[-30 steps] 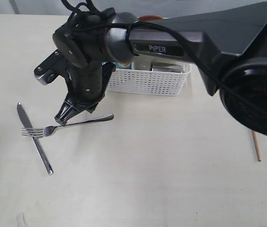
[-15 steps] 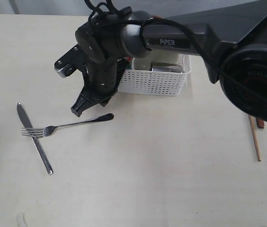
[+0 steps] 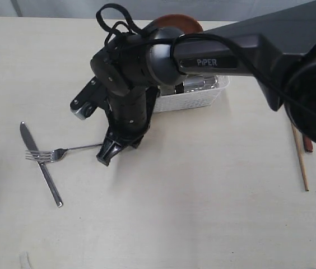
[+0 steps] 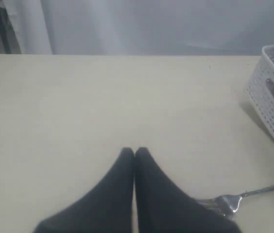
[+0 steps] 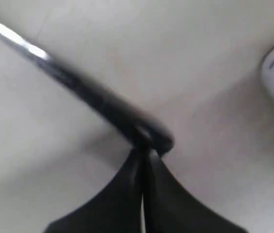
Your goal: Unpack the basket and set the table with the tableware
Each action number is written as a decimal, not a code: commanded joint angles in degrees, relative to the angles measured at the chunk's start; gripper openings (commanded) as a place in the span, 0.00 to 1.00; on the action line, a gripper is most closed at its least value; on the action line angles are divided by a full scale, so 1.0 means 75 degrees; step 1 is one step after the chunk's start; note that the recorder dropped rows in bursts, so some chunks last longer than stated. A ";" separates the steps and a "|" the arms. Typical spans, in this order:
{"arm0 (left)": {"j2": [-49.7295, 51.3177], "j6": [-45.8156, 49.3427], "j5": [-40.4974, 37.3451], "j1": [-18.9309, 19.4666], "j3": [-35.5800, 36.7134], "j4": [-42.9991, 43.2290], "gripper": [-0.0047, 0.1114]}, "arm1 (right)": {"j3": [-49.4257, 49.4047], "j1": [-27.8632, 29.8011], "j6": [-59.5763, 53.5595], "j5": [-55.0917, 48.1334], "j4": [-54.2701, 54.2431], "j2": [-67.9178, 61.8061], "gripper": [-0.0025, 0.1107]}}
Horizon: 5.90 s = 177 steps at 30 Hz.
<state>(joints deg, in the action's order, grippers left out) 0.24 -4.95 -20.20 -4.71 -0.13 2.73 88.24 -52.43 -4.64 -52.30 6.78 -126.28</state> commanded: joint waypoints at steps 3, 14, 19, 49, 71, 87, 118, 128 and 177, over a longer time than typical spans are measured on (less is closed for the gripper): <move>-0.0032 0.0030 0.0076 0.0022 0.0017 0.0059 0.04 | -0.0325 -0.0581 -0.0014 -0.0410 -0.0757 0.0082 0.02; -0.0032 0.0030 0.0076 0.0022 0.0017 0.0059 0.04 | -0.0194 -0.0443 -0.0308 -0.0489 -0.0648 0.0590 0.02; -0.0032 0.0030 0.0076 0.0022 0.0017 0.0059 0.04 | 0.0164 -0.0443 -0.0599 -0.0618 -0.0904 0.0958 0.02; -0.0032 0.0030 0.0076 0.0022 0.0017 0.0059 0.04 | 0.4233 -0.0872 -0.1778 -0.1450 -0.2313 -0.2318 0.02; -0.0032 0.0030 0.0076 0.0022 0.0017 0.0059 0.04 | 0.6085 -0.0095 -0.0749 -0.1007 -0.0993 -0.2763 0.02; -0.0032 0.0030 0.0076 0.0022 0.0017 0.0059 0.04 | 0.5218 -0.0593 0.0619 -0.2355 0.0996 -0.0970 0.02; -0.0032 0.0030 0.0076 0.0022 0.0017 0.0059 0.04 | -0.1820 0.0106 0.2165 0.0594 0.3172 0.1434 0.02; -0.0032 0.0030 0.0076 0.0022 0.0017 0.0059 0.04 | -0.1784 0.0644 0.1135 0.2338 0.2576 0.1263 0.02; -0.0032 0.0030 0.0076 0.0022 0.0017 0.0059 0.04 | 0.0392 -0.1333 0.1064 0.1091 0.0817 -0.0432 0.02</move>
<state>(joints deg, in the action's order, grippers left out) 0.24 -4.95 -20.20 -4.71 -0.13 2.73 91.53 -60.51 4.26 -43.03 16.72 -128.89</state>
